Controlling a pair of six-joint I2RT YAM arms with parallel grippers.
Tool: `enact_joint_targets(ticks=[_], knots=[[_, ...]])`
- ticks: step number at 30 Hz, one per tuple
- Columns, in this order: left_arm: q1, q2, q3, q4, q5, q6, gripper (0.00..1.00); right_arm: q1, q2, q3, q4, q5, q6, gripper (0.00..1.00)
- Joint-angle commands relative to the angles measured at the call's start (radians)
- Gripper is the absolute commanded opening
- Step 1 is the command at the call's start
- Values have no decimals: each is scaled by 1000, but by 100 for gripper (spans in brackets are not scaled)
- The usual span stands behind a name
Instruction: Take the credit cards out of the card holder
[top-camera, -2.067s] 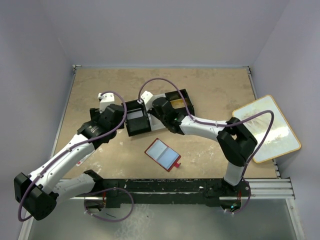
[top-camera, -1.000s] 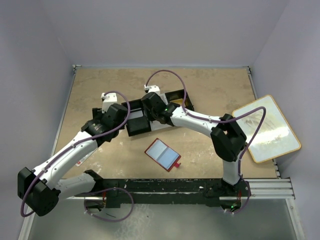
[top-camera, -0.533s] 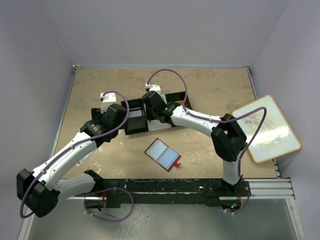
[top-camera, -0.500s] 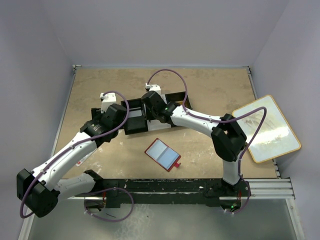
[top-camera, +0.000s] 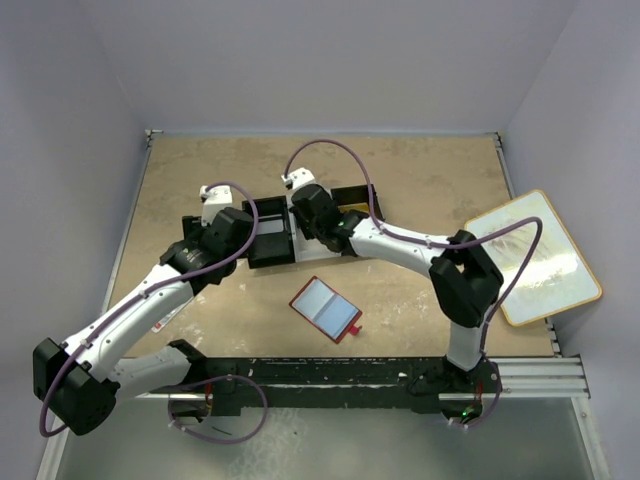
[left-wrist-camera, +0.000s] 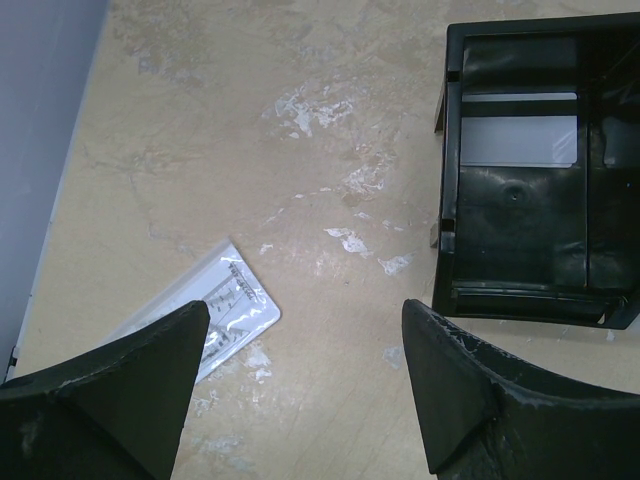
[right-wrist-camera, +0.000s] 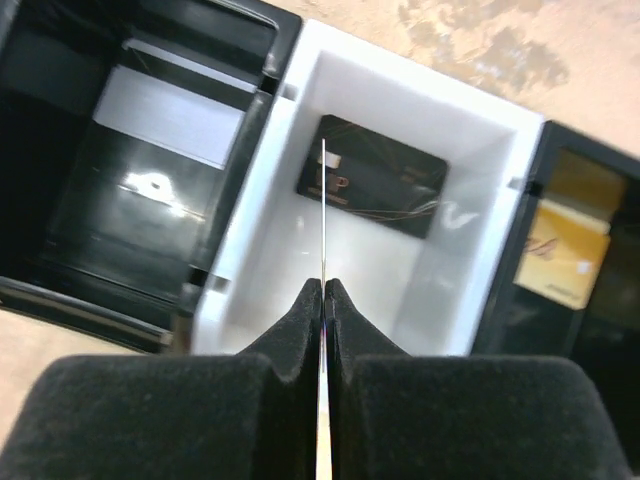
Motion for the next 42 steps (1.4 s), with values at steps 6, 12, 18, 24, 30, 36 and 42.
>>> enact_joint_targets(ticks=[6, 12, 18, 24, 30, 36, 42], knots=[[3, -29, 8, 18, -22, -4, 75, -41, -177, -275, 538, -89, -663, 0], [3, -23, 9, 17, -26, -3, 75, -58, -118, -282, 548, -160, -822, 0], [3, -18, 9, 17, -29, -3, 75, -59, -57, -253, 552, -140, -919, 0], [3, -18, 8, 18, -28, -3, 75, -59, 2, -195, 491, -147, -957, 0], [3, -17, 9, 17, -28, -3, 75, -61, 52, -171, 474, -105, -987, 0], [3, -17, 7, 17, -27, -1, 75, -70, 84, -158, 461, -132, -997, 2], [3, -18, 8, 17, -26, -1, 75, -86, 114, -131, 434, -159, -985, 5]])
